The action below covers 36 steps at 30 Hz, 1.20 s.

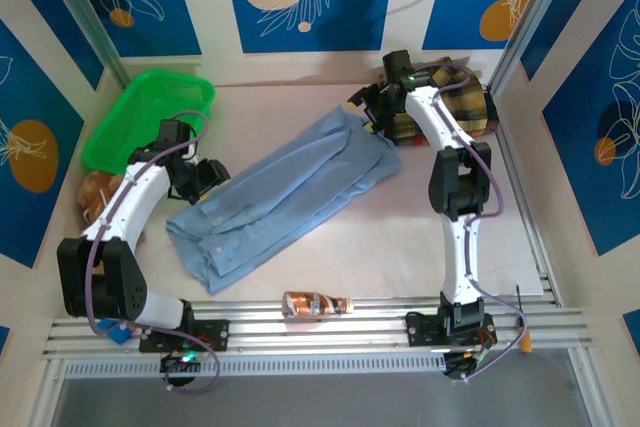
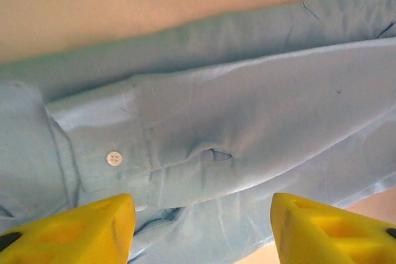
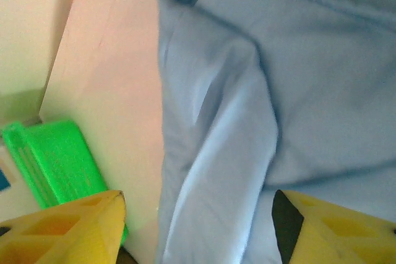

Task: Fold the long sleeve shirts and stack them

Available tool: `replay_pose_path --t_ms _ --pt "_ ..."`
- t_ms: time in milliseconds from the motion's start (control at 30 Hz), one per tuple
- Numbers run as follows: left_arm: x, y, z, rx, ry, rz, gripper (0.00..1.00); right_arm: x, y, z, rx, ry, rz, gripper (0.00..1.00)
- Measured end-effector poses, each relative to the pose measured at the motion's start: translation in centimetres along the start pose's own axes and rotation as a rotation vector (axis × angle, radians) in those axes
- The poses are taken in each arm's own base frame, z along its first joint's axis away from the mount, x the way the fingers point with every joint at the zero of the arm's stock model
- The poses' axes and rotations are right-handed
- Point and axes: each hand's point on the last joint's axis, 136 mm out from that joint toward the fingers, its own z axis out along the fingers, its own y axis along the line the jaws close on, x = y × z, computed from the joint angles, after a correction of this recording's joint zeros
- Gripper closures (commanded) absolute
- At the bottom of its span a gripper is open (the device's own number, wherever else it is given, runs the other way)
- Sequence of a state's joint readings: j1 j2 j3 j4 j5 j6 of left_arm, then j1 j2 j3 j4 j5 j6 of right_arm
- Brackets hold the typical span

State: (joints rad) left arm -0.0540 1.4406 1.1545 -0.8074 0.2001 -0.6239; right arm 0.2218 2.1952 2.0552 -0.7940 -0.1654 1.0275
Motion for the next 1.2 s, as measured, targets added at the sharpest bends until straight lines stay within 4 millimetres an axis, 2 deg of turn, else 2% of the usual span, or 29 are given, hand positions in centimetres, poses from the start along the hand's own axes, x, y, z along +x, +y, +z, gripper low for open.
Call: replay_pose_path --t_ms 33,100,167,233,367,467,567,667,867,1000,1100,1200 --pt "-0.3 0.1 0.0 -0.017 -0.001 0.010 0.41 1.1 -0.1 -0.9 0.005 0.007 -0.015 0.38" --pt "-0.7 0.5 0.4 -0.052 0.005 0.029 0.42 3.4 -0.5 -1.9 0.016 0.028 -0.057 0.51" --pt "-0.9 1.4 1.3 -0.103 0.026 0.047 0.45 5.7 -1.6 -1.7 0.049 0.065 -0.090 0.67" --pt "-0.8 2.3 2.4 -0.154 0.055 0.067 0.46 7.9 -3.1 -0.4 0.094 0.112 -0.113 0.76" --pt "-0.8 3.2 4.1 -0.266 0.097 0.156 0.47 11.9 -7.3 2.6 0.229 0.213 -0.126 0.84" --pt "-0.3 3.2 5.5 -0.318 0.128 0.222 0.48 13.8 -9.3 4.4 0.300 0.260 -0.139 0.87" --pt "0.6 3.7 6.8 -0.364 0.171 0.253 0.48 15.0 -10.9 6.3 0.365 0.285 -0.149 0.87" --pt "1.5 4.5 7.8 -0.385 0.205 0.254 0.48 15.6 -12.3 7.9 0.427 0.304 -0.152 0.85" --pt "3.6 7.6 9.0 -0.422 0.272 0.184 0.48 14.7 -9.9 9.7 0.435 0.284 -0.199 0.84" --pt "4.1 7.7 9.2 -0.414 0.277 0.160 0.48 13.6 -8.7 10.7 0.426 0.269 -0.200 0.84" --pt "4.5 7.5 9.2 -0.388 0.271 0.130 0.48 11.9 -7.5 11.6 0.403 0.251 -0.169 0.83" --pt "5.4 7.0 9.3 -0.342 0.277 0.087 0.48 9.7 -5.9 12.8 0.334 0.230 -0.106 0.78"
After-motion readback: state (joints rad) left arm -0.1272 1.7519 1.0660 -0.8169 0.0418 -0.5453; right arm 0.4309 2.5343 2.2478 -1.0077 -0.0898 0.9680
